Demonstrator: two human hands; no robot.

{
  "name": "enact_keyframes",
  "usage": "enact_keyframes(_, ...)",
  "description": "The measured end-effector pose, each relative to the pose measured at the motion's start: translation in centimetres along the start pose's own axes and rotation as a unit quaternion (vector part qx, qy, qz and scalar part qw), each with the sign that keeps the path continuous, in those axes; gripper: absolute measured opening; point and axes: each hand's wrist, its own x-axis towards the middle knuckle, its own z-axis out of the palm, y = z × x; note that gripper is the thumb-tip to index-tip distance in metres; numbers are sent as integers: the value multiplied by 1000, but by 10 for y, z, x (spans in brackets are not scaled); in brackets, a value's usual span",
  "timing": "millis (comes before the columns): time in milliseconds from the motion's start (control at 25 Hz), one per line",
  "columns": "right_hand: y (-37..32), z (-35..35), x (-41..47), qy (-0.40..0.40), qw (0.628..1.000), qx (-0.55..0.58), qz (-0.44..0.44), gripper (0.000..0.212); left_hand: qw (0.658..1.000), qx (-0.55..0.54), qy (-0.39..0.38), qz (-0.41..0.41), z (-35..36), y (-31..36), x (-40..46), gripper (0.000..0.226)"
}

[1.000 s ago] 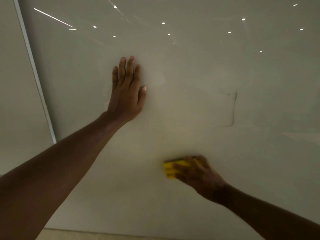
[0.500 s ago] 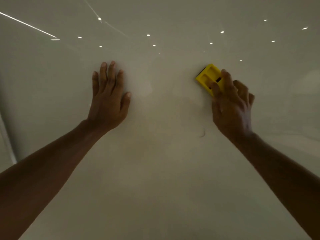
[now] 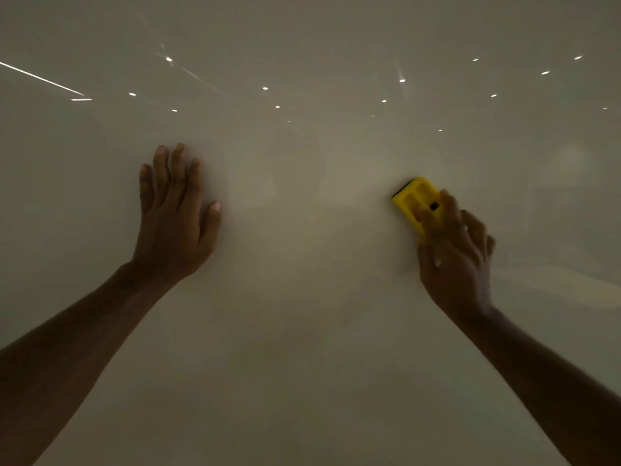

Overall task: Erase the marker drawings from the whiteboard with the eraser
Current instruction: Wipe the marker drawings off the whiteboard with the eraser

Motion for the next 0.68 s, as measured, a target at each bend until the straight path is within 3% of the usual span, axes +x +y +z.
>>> enact_keyframes(80, -19, 6, -7, 43, 996, 11, 80, 56, 1000, -2, -2, 1, -1, -2, -1, 62)
enact_keyframes(120, -34, 11, -20, 30, 998, 19, 58, 57, 1000, -5, -4, 1, -1, -3, -2, 63)
enact_keyframes(200, -68, 22, -50, -54, 993, 35, -99, 62, 1000, -9, -8, 0, -3, -7, 0, 63)
enact_keyframes(280, -87, 31, -64, -109, 954, 28, -277, 63, 1000, -11, -10, -1, -5, -14, 2, 64)
enact_keyframes(360, -94, 35, -39, -98, 942, 24, -321, 62, 1000, -8, -7, -3, -6, -23, 6, 64)
enact_keyframes(440, -96, 31, 14, -49, 967, 20, -251, 65, 1000, -3, -3, -2, -8, -35, 11, 64)
enact_keyframes(560, -78, 13, 109, 41, 999, -10, -22, 63, 1000, 8, 4, 0, -13, -59, 17, 64)
enact_keyframes(680, -57, 0, 177, 81, 976, 8, 203, 64, 1000, 15, 3, -9, -19, -82, 20, 65)
